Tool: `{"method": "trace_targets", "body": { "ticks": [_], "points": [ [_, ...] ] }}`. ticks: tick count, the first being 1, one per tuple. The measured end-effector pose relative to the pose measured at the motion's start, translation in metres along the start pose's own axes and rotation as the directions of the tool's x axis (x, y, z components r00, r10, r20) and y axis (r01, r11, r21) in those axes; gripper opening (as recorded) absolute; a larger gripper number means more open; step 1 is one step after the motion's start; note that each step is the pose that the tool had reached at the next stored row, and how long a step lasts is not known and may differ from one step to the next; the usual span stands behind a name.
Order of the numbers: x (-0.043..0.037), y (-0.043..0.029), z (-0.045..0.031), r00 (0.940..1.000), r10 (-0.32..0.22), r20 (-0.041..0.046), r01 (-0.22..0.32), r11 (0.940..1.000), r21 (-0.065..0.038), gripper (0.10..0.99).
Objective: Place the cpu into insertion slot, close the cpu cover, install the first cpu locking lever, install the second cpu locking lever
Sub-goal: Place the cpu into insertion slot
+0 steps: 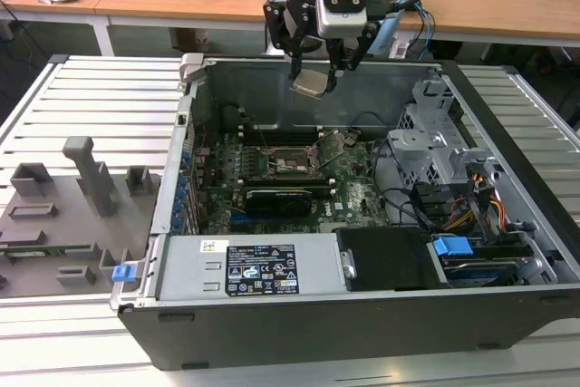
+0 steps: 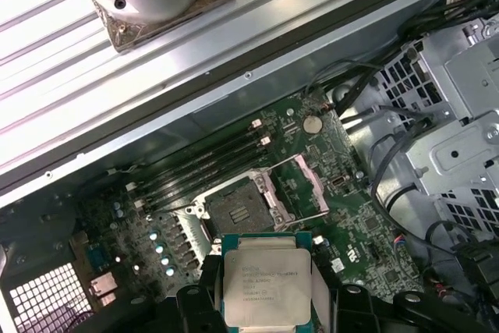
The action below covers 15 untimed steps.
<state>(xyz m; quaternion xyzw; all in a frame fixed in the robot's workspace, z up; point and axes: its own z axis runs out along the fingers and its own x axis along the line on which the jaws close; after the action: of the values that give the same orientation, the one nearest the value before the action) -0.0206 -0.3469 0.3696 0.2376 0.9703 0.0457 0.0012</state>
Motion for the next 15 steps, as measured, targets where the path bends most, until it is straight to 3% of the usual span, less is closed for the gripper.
{"method": "trace_targets", "body": {
  "ticks": [15],
  "points": [
    [0.0,0.0,0.0,0.9976,0.068,0.0061,-0.068,0.9977,-0.002,0.541]
  ]
}}
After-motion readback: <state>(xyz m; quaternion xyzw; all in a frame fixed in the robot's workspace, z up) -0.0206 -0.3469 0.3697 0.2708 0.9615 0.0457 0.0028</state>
